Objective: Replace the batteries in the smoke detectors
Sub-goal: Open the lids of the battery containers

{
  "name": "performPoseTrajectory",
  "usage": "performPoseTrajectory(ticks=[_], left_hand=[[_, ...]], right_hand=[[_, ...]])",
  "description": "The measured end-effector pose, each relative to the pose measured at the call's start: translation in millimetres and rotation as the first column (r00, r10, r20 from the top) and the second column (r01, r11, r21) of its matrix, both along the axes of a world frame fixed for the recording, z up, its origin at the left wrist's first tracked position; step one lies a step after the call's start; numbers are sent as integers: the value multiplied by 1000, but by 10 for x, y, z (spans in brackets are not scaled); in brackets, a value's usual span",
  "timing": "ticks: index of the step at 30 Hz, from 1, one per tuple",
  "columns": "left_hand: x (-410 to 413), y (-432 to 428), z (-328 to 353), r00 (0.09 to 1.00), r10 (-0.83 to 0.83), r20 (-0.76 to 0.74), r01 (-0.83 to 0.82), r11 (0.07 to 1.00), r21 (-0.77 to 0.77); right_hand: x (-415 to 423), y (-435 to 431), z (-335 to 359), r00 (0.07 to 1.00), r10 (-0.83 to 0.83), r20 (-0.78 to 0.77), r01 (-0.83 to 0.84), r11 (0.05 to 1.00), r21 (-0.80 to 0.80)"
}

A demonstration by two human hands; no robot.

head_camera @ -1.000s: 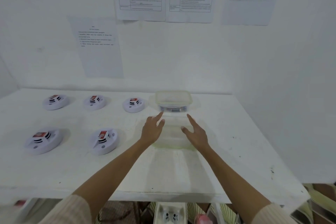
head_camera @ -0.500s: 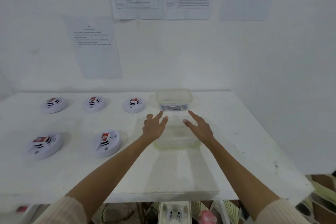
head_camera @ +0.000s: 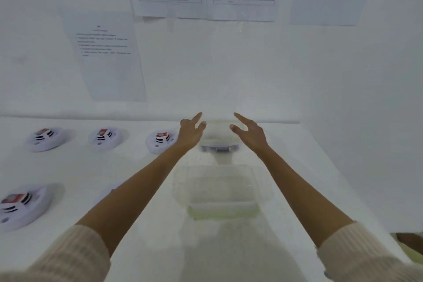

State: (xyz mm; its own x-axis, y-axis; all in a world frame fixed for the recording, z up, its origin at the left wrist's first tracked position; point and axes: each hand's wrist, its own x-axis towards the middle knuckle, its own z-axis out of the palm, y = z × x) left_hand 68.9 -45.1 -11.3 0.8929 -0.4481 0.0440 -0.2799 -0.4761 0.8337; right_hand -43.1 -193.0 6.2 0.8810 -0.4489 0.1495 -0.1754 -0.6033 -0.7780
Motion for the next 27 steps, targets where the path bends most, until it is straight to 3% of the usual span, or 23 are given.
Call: performPoseTrajectory(ticks=[5,11,17,23,27], left_hand=[[303,-151,-72,994,65,-88,-65,998,4],[529,-261,-316,979,39,-200,-55,996,-73],[651,-467,-438,984,151,-92,-146,987,64],[733,-387,-488,983,53,-178,-88,977,-196],[760,-384,-495,979,75,-189,-120,964,-239]], right_hand=[[522,-290,-147,991,-19,-132,15,1000,-28],[802,-436,-453,994,7,-110,15,980,197],[957,-583,-496,985,-6,-173,60,950,307],[958,-687,-548,992,76,-101,2,785,619],[946,-692,-536,996,78,-49,-37,825,564]])
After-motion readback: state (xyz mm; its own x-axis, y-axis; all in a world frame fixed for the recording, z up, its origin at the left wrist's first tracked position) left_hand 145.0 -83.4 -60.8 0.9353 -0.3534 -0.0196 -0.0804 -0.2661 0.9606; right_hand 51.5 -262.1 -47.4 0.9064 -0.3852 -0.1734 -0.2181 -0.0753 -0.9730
